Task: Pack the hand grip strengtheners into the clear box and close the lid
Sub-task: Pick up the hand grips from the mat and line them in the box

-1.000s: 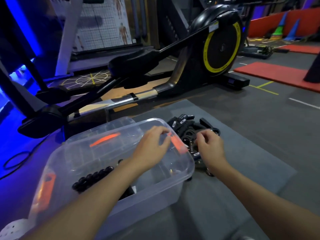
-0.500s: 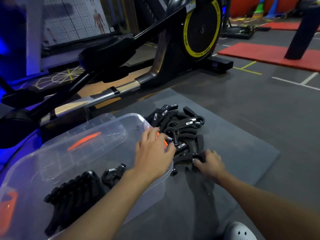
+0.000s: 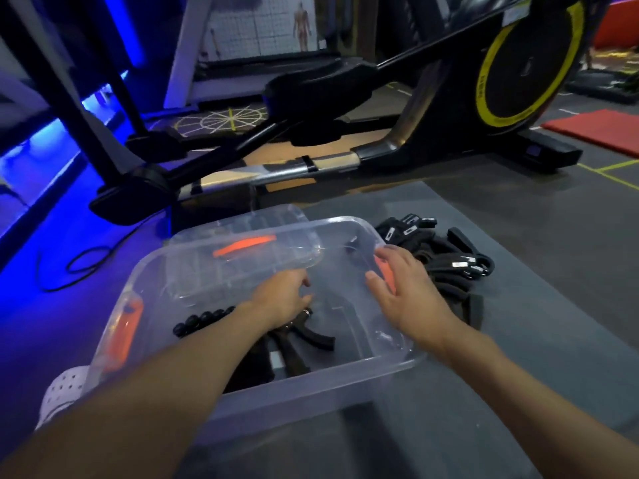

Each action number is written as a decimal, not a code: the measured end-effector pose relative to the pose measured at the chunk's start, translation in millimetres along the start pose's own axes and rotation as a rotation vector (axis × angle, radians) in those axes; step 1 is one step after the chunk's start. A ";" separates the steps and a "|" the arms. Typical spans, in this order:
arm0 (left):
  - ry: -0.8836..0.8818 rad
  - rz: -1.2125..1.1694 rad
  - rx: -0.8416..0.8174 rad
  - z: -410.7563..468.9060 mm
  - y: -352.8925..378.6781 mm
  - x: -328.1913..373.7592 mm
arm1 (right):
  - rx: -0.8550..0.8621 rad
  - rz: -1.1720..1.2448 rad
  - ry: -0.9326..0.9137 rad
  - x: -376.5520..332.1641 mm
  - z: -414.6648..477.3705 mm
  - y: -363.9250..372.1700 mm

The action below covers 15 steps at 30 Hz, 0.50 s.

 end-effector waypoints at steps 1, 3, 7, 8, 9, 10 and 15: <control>-0.016 0.008 -0.028 3.0 4.9 -4.8 | -0.024 -0.023 -0.011 0.8 0.3 2.8; -0.035 0.017 -0.092 7.9 17.1 -9.2 | -0.079 -0.076 -0.015 1.3 -1.0 7.3; -0.085 0.024 -0.190 19.0 41.2 -13.4 | -0.107 -0.128 -0.011 1.1 -3.3 8.5; -0.102 0.026 -0.204 21.1 46.1 -15.9 | -0.108 -0.139 -0.015 0.5 -3.0 8.3; -0.112 0.032 -0.217 22.4 50.7 -18.1 | -0.108 -0.149 -0.019 0.2 -2.5 8.2; -0.112 0.040 -0.227 22.3 53.7 -18.7 | -0.108 -0.155 -0.020 -0.2 -2.3 8.1; -0.100 0.070 -0.226 22.1 62.3 -23.1 | -0.090 -0.137 -0.015 -0.1 -3.0 6.9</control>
Point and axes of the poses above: each hand's wrist, its own z-axis towards the middle knuckle, its own y-axis out of the palm, x = y × z, the point moved 9 cm from there along z, towards the middle knuckle, and after that the axes turned 6 degrees about -y, right-handed, at the moved point
